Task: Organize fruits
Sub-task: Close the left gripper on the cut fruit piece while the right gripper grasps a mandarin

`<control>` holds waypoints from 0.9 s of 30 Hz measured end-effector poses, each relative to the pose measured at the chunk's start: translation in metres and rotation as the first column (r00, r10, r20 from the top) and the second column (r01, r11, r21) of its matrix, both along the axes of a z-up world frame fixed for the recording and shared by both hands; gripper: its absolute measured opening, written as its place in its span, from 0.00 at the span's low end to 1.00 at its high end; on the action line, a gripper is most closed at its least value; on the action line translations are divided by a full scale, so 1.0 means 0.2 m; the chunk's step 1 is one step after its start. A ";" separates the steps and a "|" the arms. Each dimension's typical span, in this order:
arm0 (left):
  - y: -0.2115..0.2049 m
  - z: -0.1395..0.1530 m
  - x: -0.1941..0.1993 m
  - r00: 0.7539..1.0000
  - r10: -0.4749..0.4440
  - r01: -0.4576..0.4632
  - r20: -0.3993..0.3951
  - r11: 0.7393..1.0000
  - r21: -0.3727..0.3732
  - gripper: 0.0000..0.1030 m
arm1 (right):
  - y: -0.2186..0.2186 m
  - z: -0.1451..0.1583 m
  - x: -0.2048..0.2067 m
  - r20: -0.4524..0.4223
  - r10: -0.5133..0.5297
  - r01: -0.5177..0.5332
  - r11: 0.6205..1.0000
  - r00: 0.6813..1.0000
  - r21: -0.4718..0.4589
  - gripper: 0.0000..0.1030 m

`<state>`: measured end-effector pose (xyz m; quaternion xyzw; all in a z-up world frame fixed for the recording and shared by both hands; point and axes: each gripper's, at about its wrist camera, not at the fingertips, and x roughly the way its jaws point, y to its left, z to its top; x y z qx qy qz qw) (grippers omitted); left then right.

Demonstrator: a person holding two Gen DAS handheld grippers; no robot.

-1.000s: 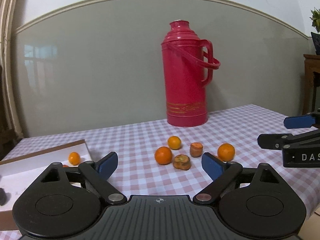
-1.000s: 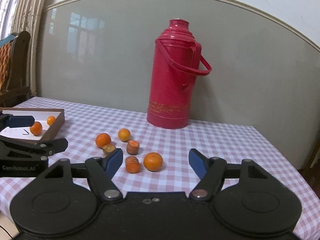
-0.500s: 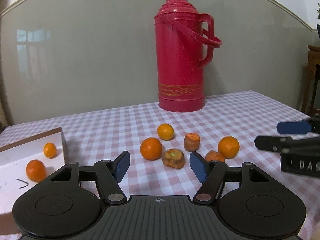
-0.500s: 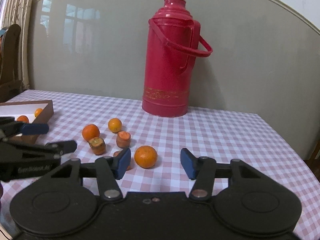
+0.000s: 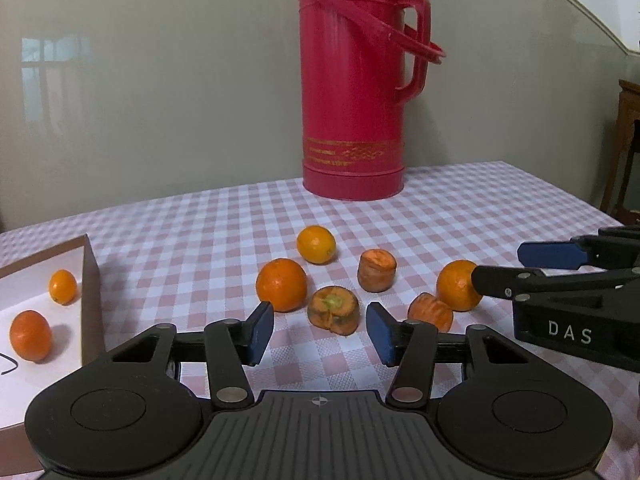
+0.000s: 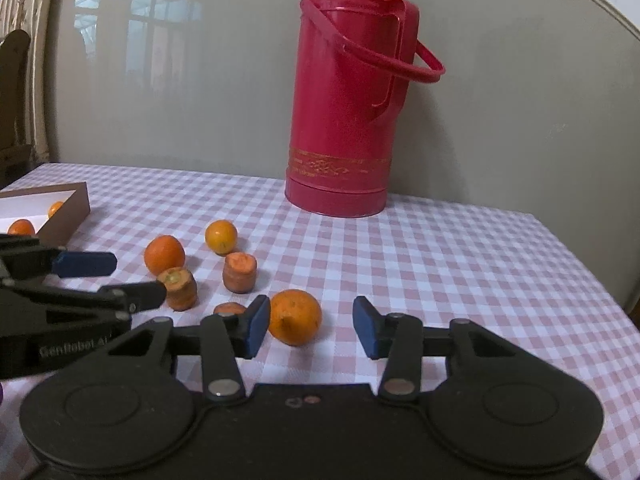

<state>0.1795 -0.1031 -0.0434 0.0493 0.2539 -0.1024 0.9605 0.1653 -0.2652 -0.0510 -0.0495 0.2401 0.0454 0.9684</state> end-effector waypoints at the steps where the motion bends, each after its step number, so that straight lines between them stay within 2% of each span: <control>1: 0.00 0.00 0.01 1.000 0.000 0.000 -0.005 1.000 -0.002 0.51 | 0.00 0.00 0.01 -0.010 0.002 -0.002 1.000 1.000 0.006 0.36; 13: -0.08 -0.06 0.14 0.997 -0.005 0.007 -0.078 1.000 0.027 0.51 | 0.00 -0.04 0.13 -0.050 0.018 -0.016 0.999 0.999 0.045 0.32; 17: -0.09 -0.06 0.16 0.996 0.004 -0.001 -0.085 0.999 0.036 0.51 | -0.01 -0.03 0.13 -0.030 0.019 -0.017 0.998 0.999 0.058 0.31; 27: -0.10 -0.08 0.19 0.995 0.004 0.000 -0.104 1.000 0.030 0.51 | -0.03 -0.04 0.19 -0.069 0.032 -0.023 0.992 0.997 0.122 0.31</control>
